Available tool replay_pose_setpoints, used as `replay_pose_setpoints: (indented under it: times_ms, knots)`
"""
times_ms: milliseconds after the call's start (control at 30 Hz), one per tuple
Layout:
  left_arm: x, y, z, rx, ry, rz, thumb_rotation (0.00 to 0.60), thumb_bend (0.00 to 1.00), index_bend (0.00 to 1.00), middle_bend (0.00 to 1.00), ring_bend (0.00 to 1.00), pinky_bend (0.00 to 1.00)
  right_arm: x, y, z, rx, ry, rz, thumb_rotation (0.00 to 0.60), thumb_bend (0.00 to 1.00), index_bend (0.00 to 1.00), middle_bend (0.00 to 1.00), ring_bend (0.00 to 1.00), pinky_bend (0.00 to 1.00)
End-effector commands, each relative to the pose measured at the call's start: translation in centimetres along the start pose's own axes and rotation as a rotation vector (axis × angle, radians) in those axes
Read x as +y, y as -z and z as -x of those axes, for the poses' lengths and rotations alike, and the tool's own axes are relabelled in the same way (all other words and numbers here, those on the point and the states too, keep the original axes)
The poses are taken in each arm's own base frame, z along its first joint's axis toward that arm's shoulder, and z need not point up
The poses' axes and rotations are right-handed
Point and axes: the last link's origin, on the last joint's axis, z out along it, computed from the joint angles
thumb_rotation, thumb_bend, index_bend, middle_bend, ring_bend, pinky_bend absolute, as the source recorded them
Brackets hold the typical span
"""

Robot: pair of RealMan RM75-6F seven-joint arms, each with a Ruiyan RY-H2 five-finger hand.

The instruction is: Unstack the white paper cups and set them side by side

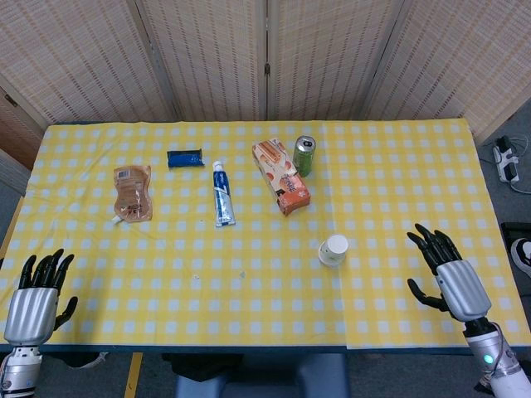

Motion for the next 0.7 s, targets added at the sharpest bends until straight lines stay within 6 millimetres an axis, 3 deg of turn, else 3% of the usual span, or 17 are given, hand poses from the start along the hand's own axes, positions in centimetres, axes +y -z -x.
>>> replay_pose_setpoints:
  times_ms: [33,167,300,500,700]
  knots:
    - [0.1,0.0,0.0,-0.001,0.001,0.003,0.6,0.38,0.14,0.11,0.13,0.0,-0.1,-0.4,0.1,-0.025,0.035,0.001,0.6,0.43,0.04,0.02,0.08,0.0]
    - [0.2,0.0,0.1,-0.005,0.004,0.005,0.6,0.38,0.14,0.11,0.13,0.0,-0.6,-1.3,0.2,-0.061,0.05,-0.004,0.6,0.43,0.05,0.02,0.08,0.0]
    - [0.3,0.1,0.2,-0.014,0.002,0.009,0.6,0.38,0.14,0.11,0.13,0.0,-1.3,-2.6,0.5,-0.109,0.065,-0.016,0.6,0.34,0.04,0.02,0.07,0.0]
    - [0.4,0.1,0.3,-0.022,0.003,0.012,0.6,0.38,0.14,0.11,0.13,0.0,-2.6,-5.2,0.8,-0.191,0.104,-0.044,0.6,0.31,0.04,0.01,0.02,0.0]
    - [0.6,0.1,0.4,-0.036,0.008,0.019,0.6,0.38,0.14,0.11,0.13,0.0,-3.5,-8.0,1.2,-0.256,0.095,-0.048,0.6,0.31,0.14,0.0,0.02,0.0]
